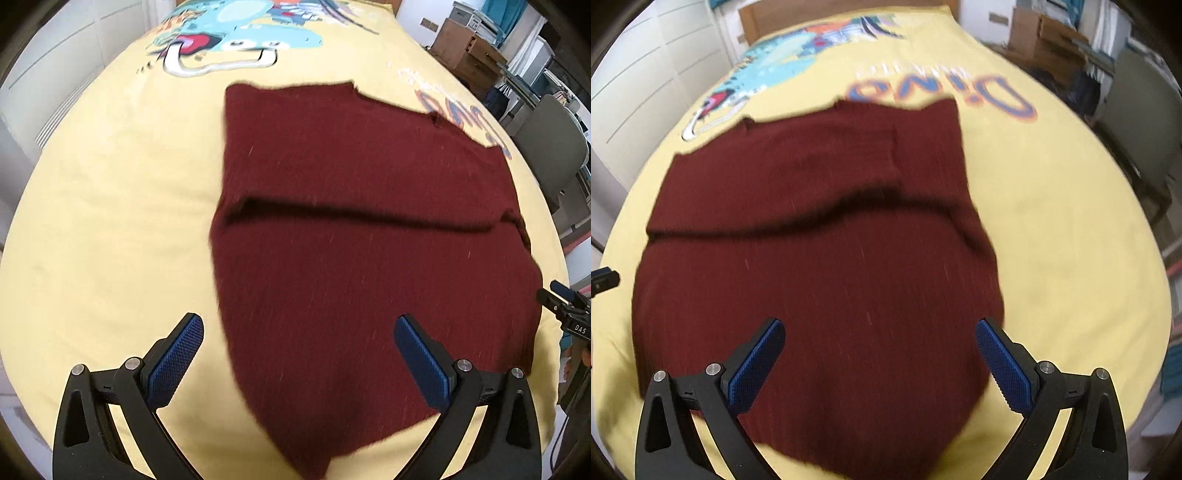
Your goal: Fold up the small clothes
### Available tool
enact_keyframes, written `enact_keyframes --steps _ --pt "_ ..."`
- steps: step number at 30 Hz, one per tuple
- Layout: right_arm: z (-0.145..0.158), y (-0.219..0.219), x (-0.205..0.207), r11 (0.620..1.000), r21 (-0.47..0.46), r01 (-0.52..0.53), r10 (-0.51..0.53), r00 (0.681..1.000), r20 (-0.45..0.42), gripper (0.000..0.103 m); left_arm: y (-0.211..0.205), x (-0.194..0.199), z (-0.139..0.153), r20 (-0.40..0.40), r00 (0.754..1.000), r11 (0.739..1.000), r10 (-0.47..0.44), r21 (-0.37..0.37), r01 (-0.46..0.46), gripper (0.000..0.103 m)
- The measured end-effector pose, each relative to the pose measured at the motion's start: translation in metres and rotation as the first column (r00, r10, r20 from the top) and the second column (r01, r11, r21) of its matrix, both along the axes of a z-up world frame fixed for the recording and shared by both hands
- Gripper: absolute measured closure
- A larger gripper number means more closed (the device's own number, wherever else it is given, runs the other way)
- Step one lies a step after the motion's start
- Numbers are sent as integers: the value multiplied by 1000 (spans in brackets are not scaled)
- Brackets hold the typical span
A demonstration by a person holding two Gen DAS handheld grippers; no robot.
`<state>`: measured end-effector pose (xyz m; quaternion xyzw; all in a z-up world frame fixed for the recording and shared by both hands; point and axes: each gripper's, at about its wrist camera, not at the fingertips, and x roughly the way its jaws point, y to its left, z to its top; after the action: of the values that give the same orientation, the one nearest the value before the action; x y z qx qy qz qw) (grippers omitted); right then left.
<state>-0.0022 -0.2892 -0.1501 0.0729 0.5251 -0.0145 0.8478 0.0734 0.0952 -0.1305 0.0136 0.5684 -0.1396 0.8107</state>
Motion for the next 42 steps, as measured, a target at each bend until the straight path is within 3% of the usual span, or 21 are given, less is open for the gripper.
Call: enact_keyframes --steps 6,11,20,31,34,35,36,37,39,40,42 --pt "-26 -12 -40 997 35 72 -68 993 -93 0 17 -30 -20 -68 997 999 22 30 -20 1" --pt "-43 -20 -61 992 53 111 -102 983 -150 0 21 -46 -44 -149 989 1000 16 -7 -17 2" --pt "-59 -20 -69 991 58 121 -106 972 -209 0 4 -58 -69 -244 970 1000 -22 -27 16 10" --pt "-69 -10 -70 996 40 79 -67 965 -254 0 -13 -47 -79 -254 967 999 -35 8 39 10" --pt "-73 -5 -68 996 51 73 -56 957 -284 0 -16 -51 -79 -258 965 999 -45 6 48 21" --pt "-73 -4 -68 996 41 75 -59 954 -295 2 -16 -51 -78 -259 965 999 -47 5 50 34" --pt "-74 -2 -67 997 23 71 -61 951 -303 7 -15 -51 -77 -255 966 999 -45 8 49 49" --pt "-74 -1 -67 998 11 69 -62 949 -309 11 -14 -50 -76 -255 966 999 -44 3 47 55" --pt "-76 0 -69 997 16 82 -72 942 -327 37 -12 -50 -76 -275 960 998 -53 -42 43 82" --pt "-76 0 -68 995 35 93 -76 941 -331 42 -11 -49 -76 -287 956 997 -57 -61 41 88" --pt "-77 -8 -73 983 134 128 -77 939 -334 74 -12 -49 -75 -302 951 995 -71 -91 46 93"
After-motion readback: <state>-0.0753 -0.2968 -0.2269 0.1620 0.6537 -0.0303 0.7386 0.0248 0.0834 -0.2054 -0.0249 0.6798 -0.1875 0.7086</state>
